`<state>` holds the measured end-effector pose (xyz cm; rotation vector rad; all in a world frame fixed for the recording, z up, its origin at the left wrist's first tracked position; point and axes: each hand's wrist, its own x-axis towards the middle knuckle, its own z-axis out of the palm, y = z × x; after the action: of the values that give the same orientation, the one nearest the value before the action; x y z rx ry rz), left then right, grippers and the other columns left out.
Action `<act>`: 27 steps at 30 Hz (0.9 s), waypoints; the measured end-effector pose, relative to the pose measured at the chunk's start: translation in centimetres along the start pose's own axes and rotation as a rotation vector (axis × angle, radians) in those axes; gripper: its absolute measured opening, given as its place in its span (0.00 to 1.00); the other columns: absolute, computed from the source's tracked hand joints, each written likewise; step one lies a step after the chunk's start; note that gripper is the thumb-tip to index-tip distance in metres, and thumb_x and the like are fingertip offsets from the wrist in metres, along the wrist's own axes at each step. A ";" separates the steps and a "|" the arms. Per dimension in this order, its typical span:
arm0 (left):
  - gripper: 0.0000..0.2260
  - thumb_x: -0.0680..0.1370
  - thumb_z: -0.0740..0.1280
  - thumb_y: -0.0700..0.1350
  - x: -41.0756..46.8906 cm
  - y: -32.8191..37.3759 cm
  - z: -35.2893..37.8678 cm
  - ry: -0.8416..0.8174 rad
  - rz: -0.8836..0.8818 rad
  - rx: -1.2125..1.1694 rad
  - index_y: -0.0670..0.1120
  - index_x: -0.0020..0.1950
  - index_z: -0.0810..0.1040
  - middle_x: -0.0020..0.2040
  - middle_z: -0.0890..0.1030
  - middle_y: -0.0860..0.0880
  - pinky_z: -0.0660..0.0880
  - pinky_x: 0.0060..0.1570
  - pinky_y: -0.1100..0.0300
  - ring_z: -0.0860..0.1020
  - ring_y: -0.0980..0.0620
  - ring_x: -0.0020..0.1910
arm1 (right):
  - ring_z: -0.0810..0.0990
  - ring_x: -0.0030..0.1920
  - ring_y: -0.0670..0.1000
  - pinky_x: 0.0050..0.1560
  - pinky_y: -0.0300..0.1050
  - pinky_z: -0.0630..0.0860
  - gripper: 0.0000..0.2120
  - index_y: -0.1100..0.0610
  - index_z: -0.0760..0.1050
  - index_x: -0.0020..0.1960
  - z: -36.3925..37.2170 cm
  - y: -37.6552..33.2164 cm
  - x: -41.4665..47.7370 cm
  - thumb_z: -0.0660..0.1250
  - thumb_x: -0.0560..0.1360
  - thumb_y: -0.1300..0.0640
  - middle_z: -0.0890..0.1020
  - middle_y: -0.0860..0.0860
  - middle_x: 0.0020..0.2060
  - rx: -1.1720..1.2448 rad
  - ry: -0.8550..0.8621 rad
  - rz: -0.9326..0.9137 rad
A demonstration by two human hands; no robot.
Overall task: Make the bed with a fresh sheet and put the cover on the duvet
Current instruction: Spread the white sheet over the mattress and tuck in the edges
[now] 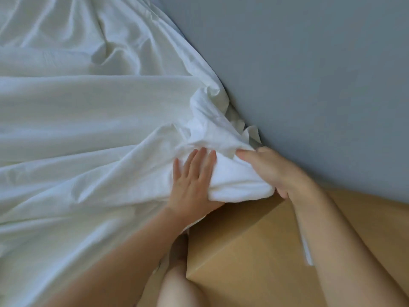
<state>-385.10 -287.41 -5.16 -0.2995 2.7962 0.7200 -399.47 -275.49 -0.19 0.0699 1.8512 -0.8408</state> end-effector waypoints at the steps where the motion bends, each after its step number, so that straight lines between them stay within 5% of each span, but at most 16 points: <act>1: 0.27 0.66 0.75 0.47 1.0 0.7 -0.4 -0.007 -0.066 -0.121 0.39 0.62 0.75 0.55 0.80 0.40 0.72 0.55 0.41 0.79 0.38 0.55 | 0.80 0.51 0.50 0.55 0.49 0.76 0.21 0.54 0.76 0.55 -0.3 0.6 -1.0 0.67 0.71 0.40 0.82 0.49 0.50 0.007 -0.059 0.022; 4: 0.02 0.76 0.62 0.39 3.9 1.6 -2.3 -0.053 -0.290 -0.396 0.42 0.45 0.73 0.35 0.77 0.49 0.69 0.37 0.58 0.75 0.47 0.36 | 0.81 0.53 0.44 0.56 0.44 0.76 0.28 0.49 0.76 0.59 -2.0 2.8 -3.6 0.75 0.63 0.40 0.83 0.45 0.51 0.185 -0.230 -0.143; 6: 0.09 0.77 0.60 0.38 4.7 1.4 -3.5 -0.192 -0.401 -0.704 0.45 0.37 0.72 0.30 0.75 0.54 0.68 0.32 0.65 0.74 0.51 0.34 | 0.76 0.58 0.38 0.52 0.31 0.73 0.37 0.42 0.71 0.64 -2.1 4.2 -4.8 0.76 0.57 0.36 0.78 0.40 0.59 0.038 -0.268 -0.224; 8: 0.08 0.78 0.61 0.42 4.5 2.1 -5.0 -0.431 -0.479 -1.137 0.49 0.42 0.79 0.36 0.83 0.54 0.75 0.35 0.66 0.81 0.51 0.37 | 0.72 0.59 0.35 0.44 0.24 0.71 0.44 0.42 0.68 0.65 -0.6 5.7 -4.8 0.78 0.51 0.36 0.73 0.37 0.59 -0.248 -0.123 -0.157; 9: 0.07 0.78 0.62 0.45 4.2 2.5 -5.4 -0.564 -0.514 -1.265 0.49 0.49 0.80 0.43 0.85 0.52 0.78 0.42 0.62 0.83 0.51 0.43 | 0.73 0.57 0.37 0.41 0.24 0.69 0.40 0.46 0.70 0.62 0.4 6.4 -4.4 0.78 0.53 0.40 0.73 0.37 0.54 -0.321 -0.041 -0.139; 11: 0.10 0.78 0.63 0.49 3.6 3.4 -4.3 -0.665 -0.532 -1.334 0.48 0.55 0.79 0.51 0.84 0.48 0.78 0.51 0.56 0.82 0.49 0.51 | 0.76 0.50 0.36 0.40 0.23 0.67 0.15 0.50 0.71 0.49 2.0 7.6 -3.2 0.74 0.68 0.52 0.75 0.36 0.41 -0.219 0.131 -0.293; 12: 0.10 0.79 0.62 0.49 3.6 4.1 -3.5 -0.604 -0.519 -1.300 0.49 0.55 0.79 0.53 0.83 0.48 0.77 0.52 0.58 0.81 0.50 0.52 | 0.76 0.44 0.33 0.38 0.22 0.67 0.08 0.49 0.70 0.44 2.2 8.0 -2.6 0.69 0.73 0.57 0.76 0.38 0.37 -0.102 0.208 -0.326; 15: 0.10 0.80 0.60 0.49 3.5 5.6 -0.1 -0.318 -0.358 -0.834 0.47 0.56 0.75 0.53 0.80 0.48 0.75 0.51 0.58 0.78 0.49 0.51 | 0.77 0.37 0.35 0.32 0.28 0.69 0.10 0.45 0.70 0.42 1.1 9.5 -1.2 0.61 0.79 0.58 0.77 0.44 0.35 0.050 0.362 -0.137; 17: 0.10 0.79 0.60 0.49 3.0 5.9 2.6 -0.360 -0.211 -0.421 0.45 0.56 0.71 0.55 0.75 0.49 0.71 0.53 0.53 0.74 0.45 0.56 | 0.79 0.41 0.52 0.33 0.40 0.68 0.07 0.52 0.72 0.43 0.6 11.4 0.1 0.59 0.79 0.57 0.78 0.51 0.37 -0.113 0.398 0.033; 19: 0.16 0.78 0.60 0.50 2.1 5.2 4.7 -0.479 -0.083 -0.175 0.46 0.65 0.67 0.67 0.69 0.49 0.64 0.63 0.53 0.65 0.46 0.68 | 0.76 0.51 0.60 0.40 0.44 0.68 0.07 0.60 0.73 0.51 0.5 12.4 0.7 0.60 0.78 0.58 0.78 0.59 0.47 -0.392 0.443 0.173; 23: 0.28 0.78 0.61 0.55 -0.5 2.2 5.1 -0.484 0.004 -0.218 0.50 0.76 0.58 0.75 0.61 0.51 0.53 0.71 0.53 0.57 0.49 0.74 | 0.62 0.66 0.64 0.58 0.55 0.67 0.30 0.62 0.60 0.70 1.8 11.2 -0.3 0.67 0.72 0.61 0.65 0.64 0.66 -0.644 0.524 0.243; 27: 0.25 0.79 0.61 0.52 -5.9 -5.7 1.8 -0.224 -0.259 -0.323 0.49 0.75 0.61 0.73 0.65 0.50 0.56 0.70 0.56 0.60 0.50 0.72 | 0.60 0.68 0.66 0.64 0.63 0.64 0.40 0.64 0.53 0.75 8.3 7.1 -2.8 0.68 0.68 0.66 0.61 0.67 0.70 -0.680 0.691 -0.158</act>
<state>-377.77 -290.60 -7.56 -0.5867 2.3689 1.0653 -388.71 -273.96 -3.17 -0.2474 2.7375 -0.2462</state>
